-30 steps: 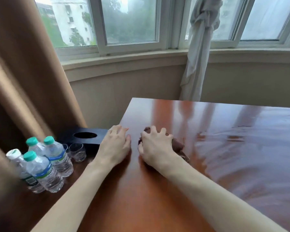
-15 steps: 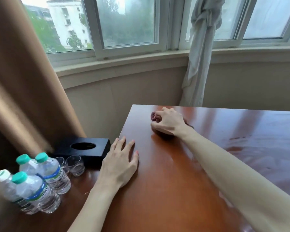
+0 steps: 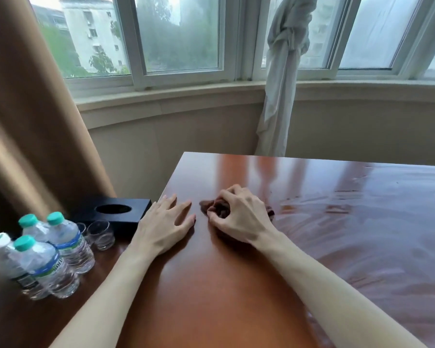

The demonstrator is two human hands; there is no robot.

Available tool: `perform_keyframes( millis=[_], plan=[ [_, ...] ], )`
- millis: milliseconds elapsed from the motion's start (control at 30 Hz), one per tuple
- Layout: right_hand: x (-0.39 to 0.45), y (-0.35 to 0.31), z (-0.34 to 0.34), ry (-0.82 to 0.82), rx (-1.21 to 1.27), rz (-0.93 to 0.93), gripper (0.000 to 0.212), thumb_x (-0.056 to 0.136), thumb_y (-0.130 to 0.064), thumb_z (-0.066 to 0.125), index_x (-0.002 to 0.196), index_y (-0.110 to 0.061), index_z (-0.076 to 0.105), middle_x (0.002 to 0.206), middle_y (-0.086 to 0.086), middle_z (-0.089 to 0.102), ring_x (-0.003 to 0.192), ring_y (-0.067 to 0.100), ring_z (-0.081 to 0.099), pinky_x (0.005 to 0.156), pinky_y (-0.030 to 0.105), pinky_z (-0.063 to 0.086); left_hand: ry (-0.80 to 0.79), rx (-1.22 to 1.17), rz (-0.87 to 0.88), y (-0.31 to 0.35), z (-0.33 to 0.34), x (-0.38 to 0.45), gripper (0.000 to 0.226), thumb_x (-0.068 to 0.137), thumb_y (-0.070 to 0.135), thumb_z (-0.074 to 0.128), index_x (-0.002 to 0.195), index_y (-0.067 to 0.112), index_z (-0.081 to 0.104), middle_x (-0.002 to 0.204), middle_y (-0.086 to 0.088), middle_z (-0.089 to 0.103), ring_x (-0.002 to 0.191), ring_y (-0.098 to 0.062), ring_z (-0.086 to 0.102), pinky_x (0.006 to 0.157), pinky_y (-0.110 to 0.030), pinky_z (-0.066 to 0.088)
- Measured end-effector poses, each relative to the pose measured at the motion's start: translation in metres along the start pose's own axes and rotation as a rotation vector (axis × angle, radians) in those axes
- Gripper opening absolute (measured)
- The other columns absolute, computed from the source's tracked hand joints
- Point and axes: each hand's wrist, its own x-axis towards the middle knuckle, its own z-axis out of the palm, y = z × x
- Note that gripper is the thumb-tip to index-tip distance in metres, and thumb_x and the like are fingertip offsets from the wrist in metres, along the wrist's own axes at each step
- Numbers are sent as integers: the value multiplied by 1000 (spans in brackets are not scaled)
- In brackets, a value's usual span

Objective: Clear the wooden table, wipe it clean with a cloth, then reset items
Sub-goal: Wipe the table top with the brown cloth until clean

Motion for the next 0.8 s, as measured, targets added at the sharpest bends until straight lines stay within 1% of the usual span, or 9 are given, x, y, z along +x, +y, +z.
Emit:
perform_keyframes(
  millis=[67,100,200,333,433,567,667,733,800],
  plan=[
    [38,18,13,20,-15,63,47,78,-63,55,115,-35,65,115,1,63,102,28,62,87,39,53,9,-4,-11,-1,1,2,55,97,64,41,150,50,37,165,7,24,154,-12,12,122,-34,15],
    [60,28,18,15,-41,97,50,77,-65,51,115,-36,66,112,3,64,101,30,63,86,40,54,6,-6,-18,-2,2,3,55,97,65,41,150,51,37,165,9,24,154,-10,12,121,-33,16],
    [131,60,31,11,-84,187,54,74,-69,43,102,-34,73,104,4,66,101,33,63,83,38,51,11,-10,-38,-7,7,7,56,95,70,37,148,56,34,165,16,20,153,-4,7,122,-31,14],
    [208,93,50,66,-71,252,45,79,-68,56,97,-31,74,105,5,68,104,34,63,82,37,45,21,11,-70,-5,8,11,54,93,73,32,146,64,27,164,25,11,152,2,1,122,-28,11],
    [226,99,57,72,-86,281,40,83,-61,59,103,-29,74,110,7,65,108,36,60,87,39,45,23,-6,-85,-1,5,9,52,93,71,35,144,66,28,163,28,10,151,3,0,122,-28,12],
    [180,80,41,2,-101,221,39,88,-57,53,108,-30,73,112,8,62,111,37,57,86,42,43,-6,-16,-86,-5,6,10,55,92,73,36,145,65,29,164,24,16,152,-2,8,121,-35,21],
    [112,53,10,-68,-78,209,42,86,-65,52,94,-30,75,102,3,65,104,34,61,77,38,42,-3,0,-59,-4,6,8,55,95,70,37,148,58,33,164,16,23,152,-7,14,120,-37,25],
    [53,28,-6,-72,-52,198,45,84,-68,53,87,-28,72,95,1,62,99,31,60,77,37,45,-9,-1,-53,-2,4,6,54,97,66,38,149,53,36,163,11,26,152,-11,17,119,-38,25],
    [-13,1,-16,-59,-61,137,43,82,-68,52,88,-29,68,94,-1,57,96,28,57,81,38,48,-34,2,-46,1,2,4,53,99,62,39,150,50,36,164,7,26,152,-14,17,120,-39,21]
  ],
)
